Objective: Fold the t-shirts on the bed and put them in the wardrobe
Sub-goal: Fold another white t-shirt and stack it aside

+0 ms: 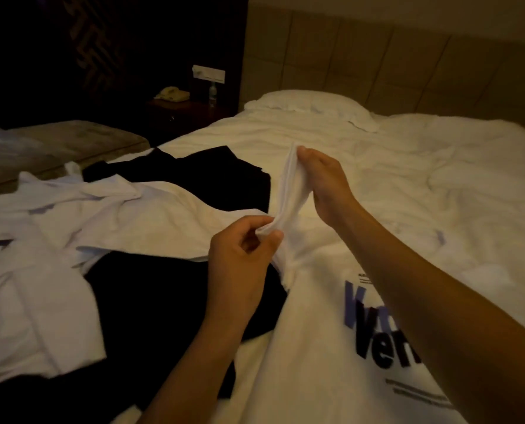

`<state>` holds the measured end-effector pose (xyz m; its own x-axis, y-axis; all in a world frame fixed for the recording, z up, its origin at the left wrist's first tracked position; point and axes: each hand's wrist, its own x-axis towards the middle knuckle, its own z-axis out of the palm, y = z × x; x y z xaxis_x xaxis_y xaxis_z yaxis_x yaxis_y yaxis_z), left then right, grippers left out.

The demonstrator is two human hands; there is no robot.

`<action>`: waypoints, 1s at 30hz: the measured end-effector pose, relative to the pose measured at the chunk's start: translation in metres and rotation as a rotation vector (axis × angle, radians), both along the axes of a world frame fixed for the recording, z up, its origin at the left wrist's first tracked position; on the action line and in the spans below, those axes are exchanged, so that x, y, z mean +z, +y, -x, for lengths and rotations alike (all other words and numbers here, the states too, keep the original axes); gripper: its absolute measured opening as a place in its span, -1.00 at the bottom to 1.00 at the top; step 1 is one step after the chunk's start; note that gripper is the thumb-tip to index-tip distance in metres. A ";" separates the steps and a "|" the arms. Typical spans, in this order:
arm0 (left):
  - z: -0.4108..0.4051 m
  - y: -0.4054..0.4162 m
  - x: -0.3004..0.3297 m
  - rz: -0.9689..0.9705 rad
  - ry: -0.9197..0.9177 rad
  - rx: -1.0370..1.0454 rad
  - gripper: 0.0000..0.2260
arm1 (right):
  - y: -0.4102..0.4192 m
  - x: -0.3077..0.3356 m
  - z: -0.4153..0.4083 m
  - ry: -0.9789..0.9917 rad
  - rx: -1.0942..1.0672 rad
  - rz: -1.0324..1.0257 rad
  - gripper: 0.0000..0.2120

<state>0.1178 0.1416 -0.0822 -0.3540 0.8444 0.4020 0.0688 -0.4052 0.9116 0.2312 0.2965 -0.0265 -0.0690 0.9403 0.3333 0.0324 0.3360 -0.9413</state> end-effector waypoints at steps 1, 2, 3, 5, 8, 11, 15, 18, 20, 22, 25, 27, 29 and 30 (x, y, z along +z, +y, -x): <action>-0.009 -0.004 0.002 -0.026 0.011 -0.023 -0.90 | -0.005 0.000 -0.015 0.033 -0.021 0.008 -0.85; -0.019 -0.008 0.002 -0.048 0.039 -0.045 -0.89 | -0.010 -0.001 -0.031 0.061 -0.036 0.019 -0.84; -0.027 -0.011 0.002 -0.061 0.074 -0.070 -0.88 | -0.015 -0.002 -0.047 0.074 -0.061 0.028 -0.84; -0.042 -0.015 -0.003 -0.059 0.155 -0.133 -0.89 | -0.026 -0.007 -0.078 0.096 -0.110 0.048 -0.83; -0.057 -0.019 -0.012 -0.056 0.279 -0.204 -0.83 | -0.039 -0.019 -0.123 0.097 -0.136 0.076 -0.77; -0.070 -0.025 -0.015 -0.010 0.470 -0.365 -0.87 | -0.049 -0.027 -0.160 -0.025 -0.106 0.085 -0.66; -0.075 -0.020 -0.031 0.061 0.668 -0.326 -0.77 | -0.049 -0.025 -0.177 -0.315 -0.051 0.178 -0.66; -0.062 -0.006 -0.050 0.137 0.753 -0.051 -0.56 | -0.035 -0.033 -0.164 -0.588 -0.049 0.230 -0.82; -0.052 0.001 -0.060 0.246 0.801 0.007 -0.48 | -0.018 -0.046 -0.148 -0.741 -0.064 0.260 -0.73; -0.046 0.007 -0.064 0.326 0.728 -0.027 -0.52 | 0.000 -0.060 -0.130 -0.942 -0.114 0.271 -0.56; -0.038 0.015 -0.067 0.387 0.599 -0.059 -0.62 | 0.020 -0.080 -0.108 -0.966 -0.211 0.340 -0.46; -0.033 0.020 -0.069 0.391 0.538 -0.081 -0.67 | 0.026 -0.088 -0.099 -0.955 -0.221 0.324 -0.51; -0.029 0.024 -0.073 0.392 0.474 -0.126 -0.69 | 0.032 -0.091 -0.093 -0.941 -0.216 0.184 -0.66; -0.028 0.026 -0.075 0.389 0.435 -0.148 -0.69 | 0.034 -0.091 -0.091 -0.914 -0.217 0.104 -0.70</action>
